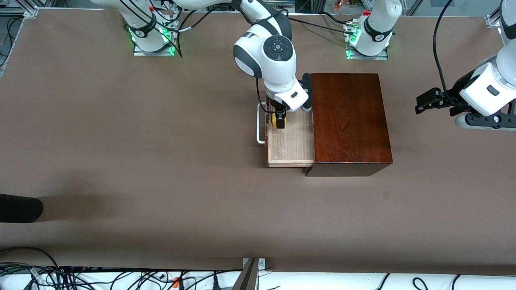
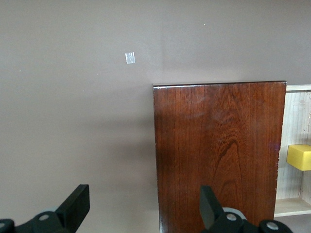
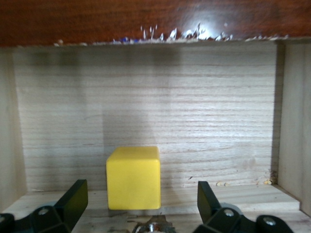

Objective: Open drawer, take yellow block, close drawer
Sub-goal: 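Lower the right gripper into the drawer and grasp the yellow cube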

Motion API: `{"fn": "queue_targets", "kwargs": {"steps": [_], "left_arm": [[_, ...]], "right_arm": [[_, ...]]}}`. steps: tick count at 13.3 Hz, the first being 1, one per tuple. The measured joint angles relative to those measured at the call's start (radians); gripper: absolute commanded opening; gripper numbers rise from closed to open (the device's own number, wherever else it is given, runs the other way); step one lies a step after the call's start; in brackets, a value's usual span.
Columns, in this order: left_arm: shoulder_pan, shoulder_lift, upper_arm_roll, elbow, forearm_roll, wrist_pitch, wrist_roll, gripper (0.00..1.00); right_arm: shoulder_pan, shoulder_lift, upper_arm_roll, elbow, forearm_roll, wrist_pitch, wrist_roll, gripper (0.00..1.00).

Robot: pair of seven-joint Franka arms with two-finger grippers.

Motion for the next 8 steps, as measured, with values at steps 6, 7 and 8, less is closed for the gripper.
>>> {"fn": "queue_targets", "kwargs": {"steps": [6,7,8], "left_arm": [[-0.001,0.000,-0.012,0.000,0.028,0.000,0.000,1.00],[-0.001,0.000,-0.012,0.000,0.028,0.000,0.000,1.00],[-0.001,-0.001,-0.012,0.001,0.028,0.001,0.000,1.00]], "right_arm": [[0.020,0.034,-0.001,-0.001,-0.030,-0.003,-0.005,0.98],[0.022,0.036,-0.001,-0.002,-0.031,-0.003,-0.005,0.91],[0.022,0.039,-0.001,-0.005,-0.033,-0.003,-0.006,0.73]]}}
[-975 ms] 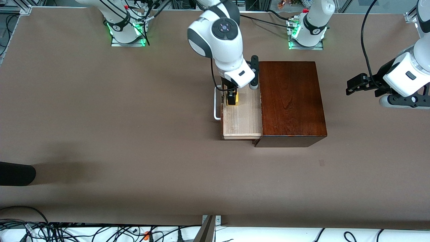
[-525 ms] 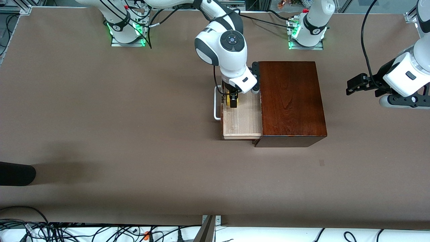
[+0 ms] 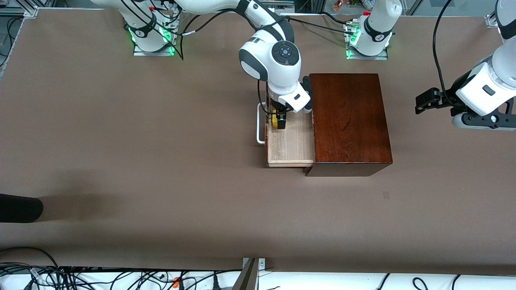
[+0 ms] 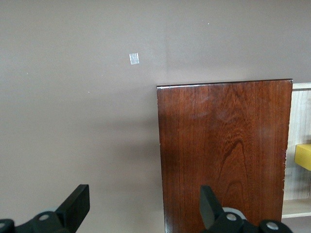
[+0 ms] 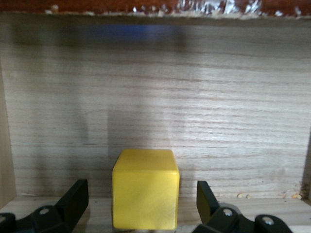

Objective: Open drawer, take yellow block, close drawer
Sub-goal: 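Lower the right gripper into the drawer and grasp the yellow cube, then lift the yellow cube out with the right gripper while the left gripper returns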

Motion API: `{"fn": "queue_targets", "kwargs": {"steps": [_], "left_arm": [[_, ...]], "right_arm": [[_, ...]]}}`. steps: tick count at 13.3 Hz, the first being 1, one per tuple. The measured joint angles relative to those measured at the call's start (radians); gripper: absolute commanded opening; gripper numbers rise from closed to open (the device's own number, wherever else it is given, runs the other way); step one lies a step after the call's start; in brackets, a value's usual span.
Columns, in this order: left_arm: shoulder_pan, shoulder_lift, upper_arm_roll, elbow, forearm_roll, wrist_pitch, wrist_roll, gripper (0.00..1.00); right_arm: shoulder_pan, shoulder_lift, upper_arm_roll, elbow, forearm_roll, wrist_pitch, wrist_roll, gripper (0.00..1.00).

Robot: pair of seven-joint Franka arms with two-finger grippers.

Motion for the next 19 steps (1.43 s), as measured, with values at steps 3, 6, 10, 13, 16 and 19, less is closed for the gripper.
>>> {"fn": "queue_targets", "kwargs": {"steps": [3,6,10,13,16,19], "left_arm": [[0.000,-0.003,0.001,0.007,0.000,0.002,0.000,1.00],[0.000,-0.003,0.002,0.007,0.000,0.003,0.000,1.00],[0.000,-0.003,0.002,0.007,0.001,0.004,0.000,1.00],[0.001,-0.002,0.002,0.007,0.001,0.009,0.000,1.00],[0.001,0.001,0.003,0.007,0.001,0.013,0.000,1.00],[0.000,0.002,0.000,0.007,0.001,0.015,0.000,1.00]], "right_arm": [[0.000,0.008,-0.004,-0.002,-0.009,0.000,-0.002,0.14],[-0.001,0.008,-0.009,0.003,-0.009,0.000,-0.002,0.00],[-0.002,-0.020,-0.020,0.036,-0.009,-0.047,-0.002,0.00],[-0.024,-0.072,-0.030,0.147,-0.002,-0.224,0.002,0.00],[-0.120,-0.167,-0.037,0.207,0.013,-0.320,0.002,0.00],[-0.265,-0.259,-0.040,0.210,0.018,-0.370,0.001,0.00]]}}
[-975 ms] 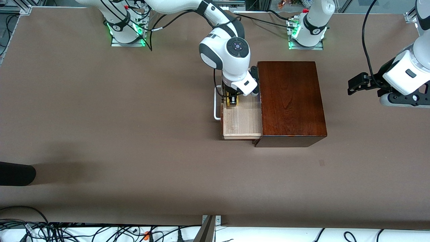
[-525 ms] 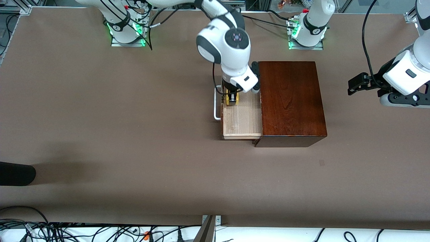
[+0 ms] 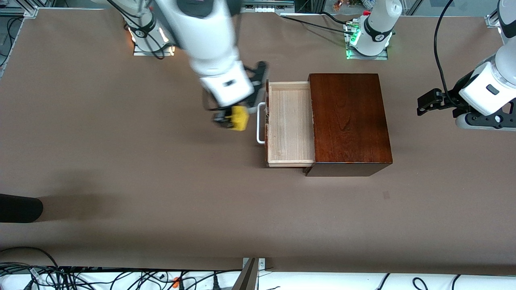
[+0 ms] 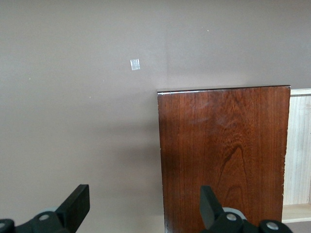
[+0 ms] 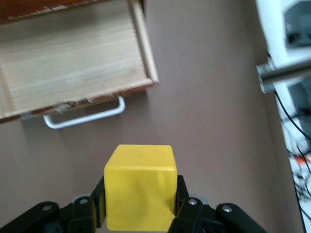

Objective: Open drawer, take yellow block, close drawer
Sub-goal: 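Lift the yellow cube out with the right gripper while the left gripper returns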

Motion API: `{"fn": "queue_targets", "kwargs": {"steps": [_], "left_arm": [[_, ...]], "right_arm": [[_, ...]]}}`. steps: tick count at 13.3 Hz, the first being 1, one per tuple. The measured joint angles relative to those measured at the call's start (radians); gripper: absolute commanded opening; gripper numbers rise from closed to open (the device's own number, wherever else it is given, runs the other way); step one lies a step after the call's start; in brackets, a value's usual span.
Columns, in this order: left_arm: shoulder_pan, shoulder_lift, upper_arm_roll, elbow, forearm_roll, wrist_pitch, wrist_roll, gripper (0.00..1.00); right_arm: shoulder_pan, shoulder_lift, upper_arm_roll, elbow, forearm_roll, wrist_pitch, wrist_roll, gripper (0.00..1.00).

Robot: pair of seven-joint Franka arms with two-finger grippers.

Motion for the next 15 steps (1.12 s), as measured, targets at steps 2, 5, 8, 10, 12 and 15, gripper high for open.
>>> {"fn": "queue_targets", "kwargs": {"steps": [2,5,8,10,12,15], "left_arm": [[-0.005,0.000,-0.026,0.000,-0.001,0.000,0.004,1.00],[-0.021,0.008,-0.150,0.000,-0.001,0.000,0.003,1.00],[-0.038,0.054,-0.288,-0.001,-0.001,0.057,0.003,1.00],[-0.066,0.101,-0.364,-0.001,-0.001,0.129,0.013,1.00],[-0.135,0.157,-0.422,0.006,-0.001,0.184,0.105,1.00],[-0.255,0.231,-0.434,0.037,0.000,0.207,0.251,1.00]], "right_arm": [[-0.083,-0.039,-0.008,0.000,0.001,-0.024,0.000,0.00],[-0.202,-0.051,-0.021,-0.004,0.018,-0.056,-0.005,0.00],[-0.284,-0.063,-0.035,-0.068,0.035,-0.047,0.002,0.00],[-0.333,-0.108,-0.040,-0.188,0.037,0.001,0.040,0.00],[-0.397,-0.170,-0.041,-0.347,0.039,0.070,0.055,0.00],[-0.450,-0.254,-0.042,-0.594,0.040,0.193,0.124,0.00]]}}
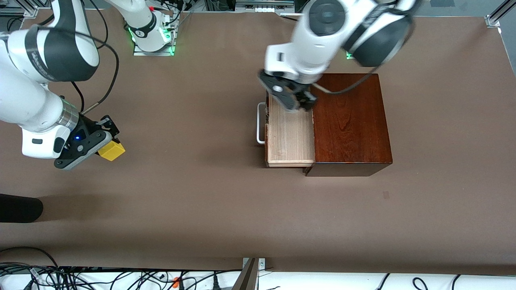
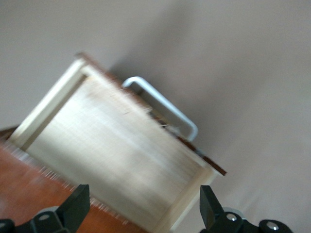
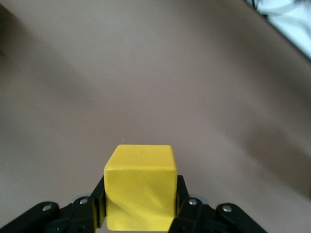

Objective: Open drawer, take yellow block, close drawer
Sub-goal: 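Lift the yellow cube out with the right gripper while the left gripper returns, then lower the yellow cube onto the table and open the right gripper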

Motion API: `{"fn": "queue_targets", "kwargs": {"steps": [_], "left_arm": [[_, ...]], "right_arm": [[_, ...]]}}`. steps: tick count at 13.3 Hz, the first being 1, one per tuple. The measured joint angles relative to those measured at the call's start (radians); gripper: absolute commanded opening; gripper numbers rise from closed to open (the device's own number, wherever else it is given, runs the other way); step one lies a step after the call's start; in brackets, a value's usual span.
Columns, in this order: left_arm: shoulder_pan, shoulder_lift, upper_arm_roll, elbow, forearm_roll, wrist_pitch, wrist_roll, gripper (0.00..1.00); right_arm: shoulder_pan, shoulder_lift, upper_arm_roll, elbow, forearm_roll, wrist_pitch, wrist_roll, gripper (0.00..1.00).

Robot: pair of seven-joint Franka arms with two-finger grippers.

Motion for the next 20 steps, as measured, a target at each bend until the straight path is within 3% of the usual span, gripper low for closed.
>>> {"fn": "queue_targets", "kwargs": {"steps": [4,8,12,16,17,18,19,20], "left_arm": [[-0.072,0.074,0.001,0.066,0.040,0.012,0.327,1.00],[-0.087,0.159,0.001,0.075,0.144,0.068,0.583,1.00],[-0.137,0.235,0.002,0.078,0.175,0.114,0.617,1.00],[-0.164,0.275,0.005,0.079,0.226,0.146,0.600,1.00],[-0.167,0.287,0.005,0.079,0.244,0.155,0.597,1.00],[-0.169,0.298,0.005,0.079,0.254,0.161,0.594,1.00],[-0.172,0.307,0.005,0.079,0.262,0.164,0.592,1.00],[-0.176,0.314,0.005,0.079,0.277,0.165,0.590,1.00]], "right_arm": [[-0.025,-0.041,0.001,-0.267,0.000,0.177,0.127,0.00],[-0.056,0.002,0.001,-0.473,0.000,0.455,0.168,0.00],[-0.064,0.133,0.002,-0.513,0.000,0.625,0.237,0.00],[-0.064,0.192,0.006,-0.510,0.000,0.666,0.333,0.00],[-0.064,0.194,0.006,-0.510,0.001,0.668,0.343,0.07],[-0.064,0.194,0.006,-0.510,0.002,0.669,0.354,0.43],[-0.064,0.194,0.007,-0.510,0.002,0.670,0.370,0.99],[-0.064,0.194,0.007,-0.508,0.002,0.672,0.378,1.00]]}}
